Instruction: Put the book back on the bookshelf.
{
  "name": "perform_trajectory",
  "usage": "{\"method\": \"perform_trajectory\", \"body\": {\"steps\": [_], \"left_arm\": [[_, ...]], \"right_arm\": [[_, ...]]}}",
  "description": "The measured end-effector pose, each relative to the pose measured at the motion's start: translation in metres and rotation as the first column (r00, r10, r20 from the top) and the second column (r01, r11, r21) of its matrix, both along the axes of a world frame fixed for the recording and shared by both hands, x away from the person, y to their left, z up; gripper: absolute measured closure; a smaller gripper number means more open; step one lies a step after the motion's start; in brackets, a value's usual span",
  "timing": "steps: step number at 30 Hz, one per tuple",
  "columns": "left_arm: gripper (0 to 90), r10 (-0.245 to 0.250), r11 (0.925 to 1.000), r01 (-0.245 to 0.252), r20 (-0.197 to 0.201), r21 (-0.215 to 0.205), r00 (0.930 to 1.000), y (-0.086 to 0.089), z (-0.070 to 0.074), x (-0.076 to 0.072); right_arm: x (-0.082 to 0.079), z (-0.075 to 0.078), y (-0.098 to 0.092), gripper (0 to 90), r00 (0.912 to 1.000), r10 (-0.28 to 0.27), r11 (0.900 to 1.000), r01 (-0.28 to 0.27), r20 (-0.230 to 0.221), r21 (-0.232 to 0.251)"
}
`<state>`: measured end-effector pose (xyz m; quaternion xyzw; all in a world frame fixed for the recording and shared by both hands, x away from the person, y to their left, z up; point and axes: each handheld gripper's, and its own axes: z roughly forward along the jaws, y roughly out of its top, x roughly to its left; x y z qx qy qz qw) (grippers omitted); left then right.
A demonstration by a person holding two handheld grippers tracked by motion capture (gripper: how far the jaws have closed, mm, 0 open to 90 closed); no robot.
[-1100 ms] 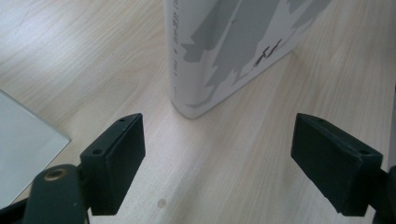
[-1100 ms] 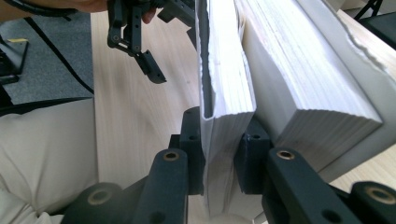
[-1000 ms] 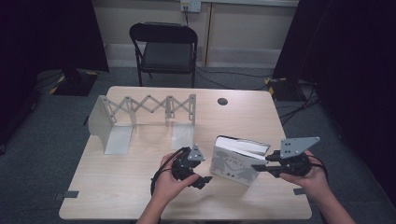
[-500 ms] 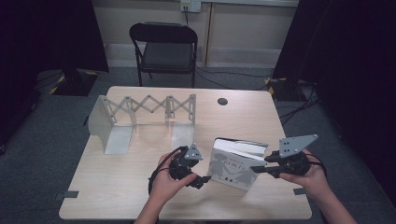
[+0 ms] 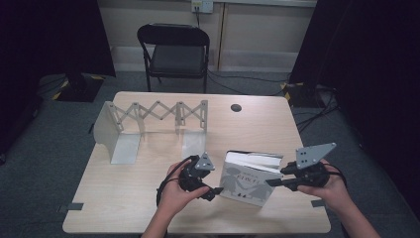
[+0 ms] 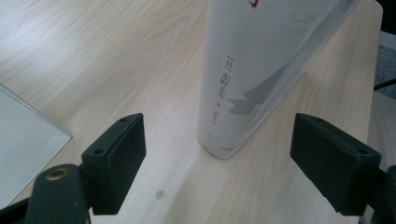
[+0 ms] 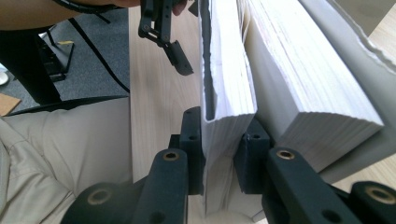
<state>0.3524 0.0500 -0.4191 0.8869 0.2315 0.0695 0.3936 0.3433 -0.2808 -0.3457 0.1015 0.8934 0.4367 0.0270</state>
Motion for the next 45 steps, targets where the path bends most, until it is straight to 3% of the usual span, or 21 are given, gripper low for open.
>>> {"method": "perform_trajectory", "body": {"steps": [13, 18, 29, 37, 45], "left_arm": [[18.4, -0.025, 0.9997, 0.025, 0.005, 0.004, 0.9997, -0.002, 0.005, 0.0], [19.3, -0.041, 0.999, 0.041, 0.005, -0.016, 0.9991, -0.004, 0.009, 0.002], [19.5, -0.083, 0.9965, 0.083, 0.02, -0.007, 0.9963, -0.01, 0.026, 0.007], [19.5, -0.115, 0.9933, 0.115, 0.018, -0.005, 0.9932, -0.019, 0.033, 0.011], [19.5, -0.131, 0.9913, 0.132, 0.024, -0.007, 0.9911, -0.027, 0.038, 0.014]], "right_arm": [[0.0, 0.001, 0.0, 75.2, 0.9992, -0.035, 0.999, 0.034, -0.019, -0.017], [0.001, 0.002, 0.001, 74.3, 0.9992, -0.034, 0.999, 0.033, -0.021, -0.029], [0.002, 0.0, -0.003, 68.7, 0.998, -0.051, 0.999, 0.05, -0.038, -0.007], [0.003, -0.002, -0.006, 63.5, 0.9962, -0.075, 0.997, 0.075, -0.045, -0.012], [0.005, -0.008, -0.013, 59.6, 0.9925, -0.098, 0.995, 0.099, -0.073, 0.015]]}}
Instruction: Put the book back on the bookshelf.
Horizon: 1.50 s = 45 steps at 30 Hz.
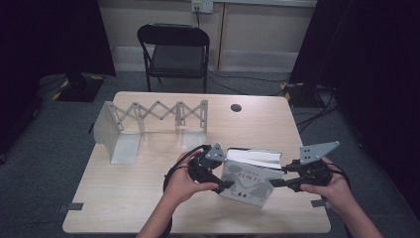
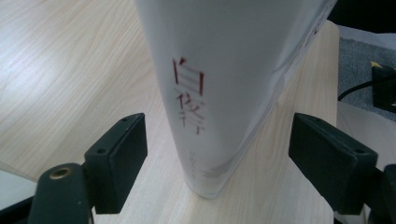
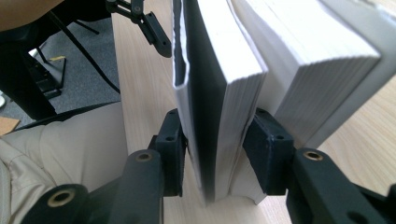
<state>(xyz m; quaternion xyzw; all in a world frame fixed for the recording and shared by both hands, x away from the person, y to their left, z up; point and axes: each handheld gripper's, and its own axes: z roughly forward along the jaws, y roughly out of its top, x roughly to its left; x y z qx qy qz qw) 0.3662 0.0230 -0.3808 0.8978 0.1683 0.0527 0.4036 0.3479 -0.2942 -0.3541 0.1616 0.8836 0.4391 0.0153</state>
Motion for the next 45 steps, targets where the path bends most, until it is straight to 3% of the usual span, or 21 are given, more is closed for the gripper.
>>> {"method": "perform_trajectory", "body": {"steps": [19, 31, 38, 45], "left_arm": [[23.8, -0.061, 0.9974, 0.06, 0.022, 0.038, 0.9979, -0.017, 0.01, 0.007], [29.1, -0.081, 0.9965, 0.08, 0.029, 0.023, 0.9963, -0.022, 0.017, 0.008], [32.7, -0.111, 0.9918, 0.11, 0.003, 0.065, 0.9938, -0.026, 0.022, 0.01], [43.9, -0.16, 0.9814, 0.161, -0.019, 0.103, 0.9869, -0.026, 0.028, 0.003]], "right_arm": [[-0.001, -0.012, -0.002, 53.2, 0.9998, -0.015, 1.0, 0.015, -0.009, -0.011], [-0.001, -0.023, -0.006, 48.6, 0.9995, -0.022, 1.0, 0.021, -0.025, -0.006], [-0.001, -0.026, -0.007, 46.6, 0.9994, -0.033, 0.999, 0.032, -0.015, -0.022], [0.001, -0.032, -0.008, 42.6, 0.9986, -0.049, 0.998, 0.049, -0.02, -0.033]]}}
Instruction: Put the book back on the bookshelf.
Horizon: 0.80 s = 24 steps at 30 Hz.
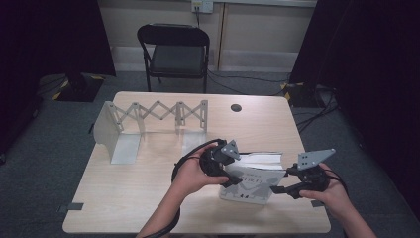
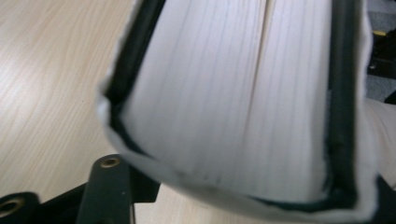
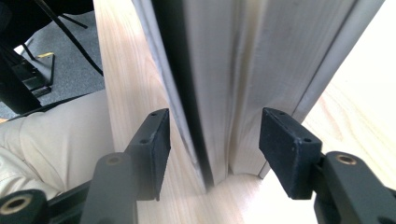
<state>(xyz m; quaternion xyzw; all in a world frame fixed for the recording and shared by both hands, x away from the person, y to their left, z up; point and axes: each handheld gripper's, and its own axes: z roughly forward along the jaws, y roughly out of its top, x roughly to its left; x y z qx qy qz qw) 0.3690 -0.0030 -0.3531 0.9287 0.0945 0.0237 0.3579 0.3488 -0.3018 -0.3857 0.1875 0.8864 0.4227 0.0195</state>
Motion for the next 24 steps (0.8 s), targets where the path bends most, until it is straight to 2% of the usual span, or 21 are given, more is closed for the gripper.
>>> {"method": "perform_trajectory", "body": {"steps": [1, 6, 15, 24], "left_arm": [[45.5, -0.013, 0.9999, 0.013, 0.0, 0.011, 0.9999, 0.0, 0.001, -0.001], [49.9, -0.024, 0.9996, 0.024, -0.003, 0.015, 0.9997, 0.0, 0.002, -0.004], [52.1, 0.004, 0.9995, -0.003, -0.014, 0.03, 0.9999, -0.001, 0.004, -0.008], [52.5, 0.042, 0.9976, -0.041, -0.017, 0.056, 0.999, 0.006, 0.006, -0.016]], "right_arm": [[0.0, -0.001, 0.0, 41.9, 1.0, -0.003, 1.0, 0.003, 0.0, -0.004], [0.002, -0.005, -0.001, 36.5, 0.9992, -0.035, 0.999, 0.035, 0.02, -0.011], [0.003, -0.013, -0.005, 32.8, 0.9964, -0.078, 0.997, 0.079, 0.034, -0.014], [0.001, -0.021, -0.008, 32.5, 0.9957, -0.087, 0.996, 0.088, 0.033, -0.018]]}}
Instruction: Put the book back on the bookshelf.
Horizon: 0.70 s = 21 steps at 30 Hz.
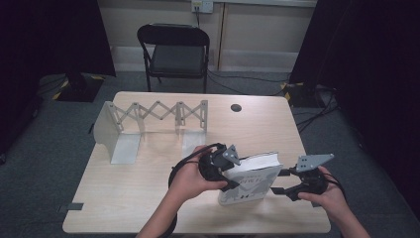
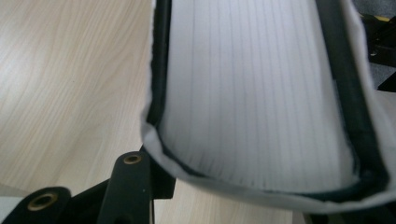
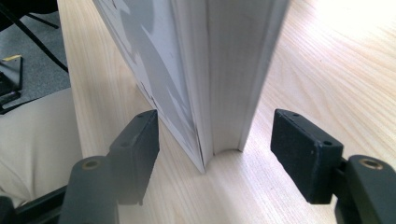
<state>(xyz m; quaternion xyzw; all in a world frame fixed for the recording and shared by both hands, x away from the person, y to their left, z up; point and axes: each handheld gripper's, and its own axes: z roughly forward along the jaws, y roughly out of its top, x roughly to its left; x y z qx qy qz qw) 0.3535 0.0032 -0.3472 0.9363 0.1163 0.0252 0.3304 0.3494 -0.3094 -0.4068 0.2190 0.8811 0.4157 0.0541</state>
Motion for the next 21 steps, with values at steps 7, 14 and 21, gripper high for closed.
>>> {"method": "perform_trajectory", "body": {"steps": [7, 14, 21], "left_arm": [[51.7, 0.027, 0.9993, -0.027, -0.008, 0.025, 0.9996, 0.001, 0.002, -0.002], [49.3, 0.036, 0.9983, -0.036, 0.0, 0.047, 0.9994, -0.001, 0.007, 0.0], [41.3, 0.046, 0.997, -0.046, -0.001, 0.062, 0.999, -0.006, 0.015, 0.005]], "right_arm": [[-0.001, -0.004, 0.0, 32.3, 0.9999, -0.009, 1.0, 0.009, 0.007, -0.016], [-0.003, -0.01, 0.005, 32.1, 1.0, 0.001, 1.0, 0.0, 0.001, -0.03], [-0.003, -0.012, 0.004, 32.1, 1.0, 0.0, 1.0, -0.001, -0.004, -0.032]]}}
